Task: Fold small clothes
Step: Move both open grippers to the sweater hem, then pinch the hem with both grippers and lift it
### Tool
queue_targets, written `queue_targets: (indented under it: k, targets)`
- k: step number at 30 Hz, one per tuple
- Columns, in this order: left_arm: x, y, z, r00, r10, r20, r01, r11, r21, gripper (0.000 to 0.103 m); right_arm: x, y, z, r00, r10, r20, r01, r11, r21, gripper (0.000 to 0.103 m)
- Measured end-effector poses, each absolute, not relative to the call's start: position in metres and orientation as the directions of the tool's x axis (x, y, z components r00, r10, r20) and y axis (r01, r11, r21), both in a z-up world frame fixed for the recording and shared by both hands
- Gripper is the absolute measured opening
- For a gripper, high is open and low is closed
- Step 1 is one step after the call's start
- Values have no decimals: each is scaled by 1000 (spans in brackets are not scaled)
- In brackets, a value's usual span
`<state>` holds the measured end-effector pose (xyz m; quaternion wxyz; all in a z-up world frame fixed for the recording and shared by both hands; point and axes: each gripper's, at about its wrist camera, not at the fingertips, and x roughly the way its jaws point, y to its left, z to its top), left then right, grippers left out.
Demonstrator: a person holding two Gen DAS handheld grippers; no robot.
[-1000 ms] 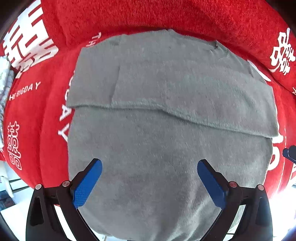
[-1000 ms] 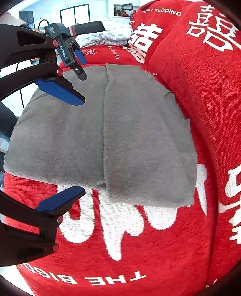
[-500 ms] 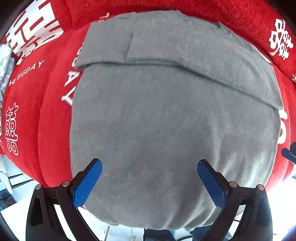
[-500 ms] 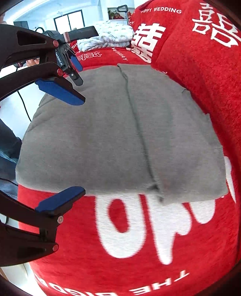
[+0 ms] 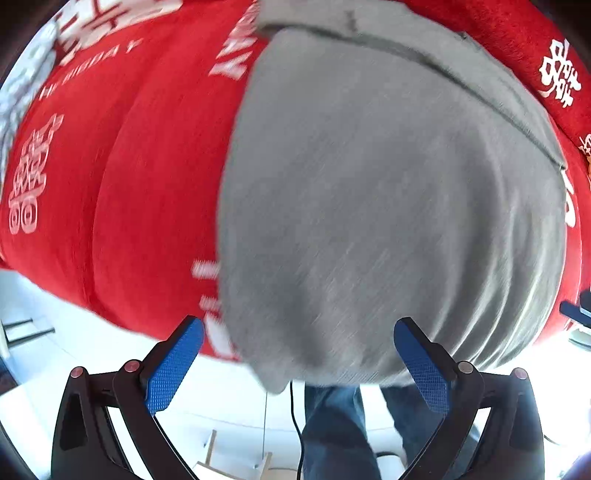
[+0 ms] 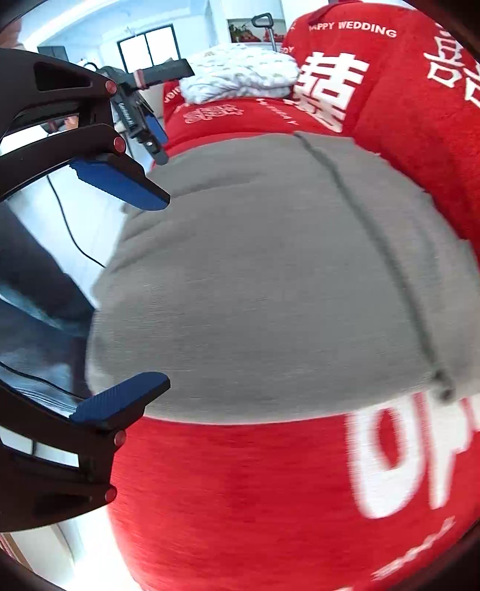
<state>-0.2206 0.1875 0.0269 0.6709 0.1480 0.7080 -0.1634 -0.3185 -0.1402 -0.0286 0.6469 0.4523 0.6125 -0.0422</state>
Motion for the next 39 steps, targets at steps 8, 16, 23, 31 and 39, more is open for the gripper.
queue_targets:
  k: [8,16,23,31,39]
  targets:
    - [-245,217,-19,-132,-20,-991,389,919,-71,103,-378,-104,-78,107,531,-841,637,613,468,91]
    - [-258,222,-33,-154,-85,-984,384,913,-139,102,-390,-94,-116,136,535,-834,647,590,484,91]
    - [-256,218,-11,-208,-202,-957,389,881,-270,29,-397,-84,-116,212,598,-773,695,464,549,10]
    - [-218,208,56,-198,-400,-895,362,818,-447,12,-366,-110,-43,456,643,-615,566,324,758,9]
    - [-134,149,75,-54,-418,-907,439,806,-397,12,-279,-181,-22,590,541,-599,515,319,795,8]
